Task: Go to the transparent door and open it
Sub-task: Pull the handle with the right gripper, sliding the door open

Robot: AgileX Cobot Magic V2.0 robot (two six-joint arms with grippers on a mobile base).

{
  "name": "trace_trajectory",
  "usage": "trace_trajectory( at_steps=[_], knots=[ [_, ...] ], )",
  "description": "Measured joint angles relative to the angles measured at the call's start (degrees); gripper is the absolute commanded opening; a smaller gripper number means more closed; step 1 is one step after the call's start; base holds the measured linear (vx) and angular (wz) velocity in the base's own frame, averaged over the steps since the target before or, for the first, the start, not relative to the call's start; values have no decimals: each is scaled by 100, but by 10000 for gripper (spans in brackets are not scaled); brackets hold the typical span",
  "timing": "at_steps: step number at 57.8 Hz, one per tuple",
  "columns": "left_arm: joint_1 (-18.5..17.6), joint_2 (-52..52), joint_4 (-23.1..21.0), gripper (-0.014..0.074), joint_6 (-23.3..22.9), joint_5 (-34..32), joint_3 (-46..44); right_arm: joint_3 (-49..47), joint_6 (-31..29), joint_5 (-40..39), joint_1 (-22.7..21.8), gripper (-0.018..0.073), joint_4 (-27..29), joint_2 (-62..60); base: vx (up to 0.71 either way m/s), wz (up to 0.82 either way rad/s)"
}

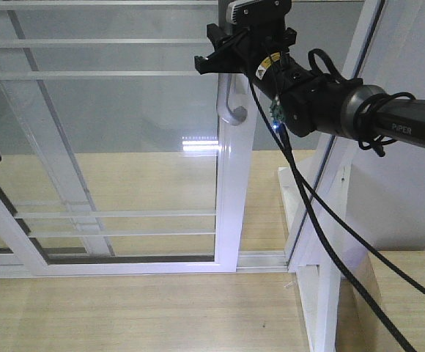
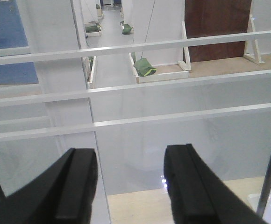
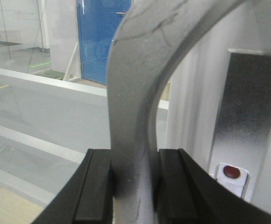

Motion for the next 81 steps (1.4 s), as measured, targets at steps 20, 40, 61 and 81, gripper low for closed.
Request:
trace_trajectory(
  at_steps=[20, 40, 61, 81],
  knots=[
    [0, 0, 0, 461, 0, 0, 0, -29, 5, -102, 220, 270, 86, 64, 0, 0],
    [0, 0, 0, 461, 0, 0, 0, -633, 90, 137, 432, 323, -14, 408, 0, 0],
    [0, 0, 0, 461, 0, 0, 0, -819, 807, 1525, 752, 421, -678, 149, 0, 0],
    [0, 0, 0, 461, 0, 0, 0, -819, 1351, 4259, 1262, 444, -973, -531, 0, 0]
  ],
)
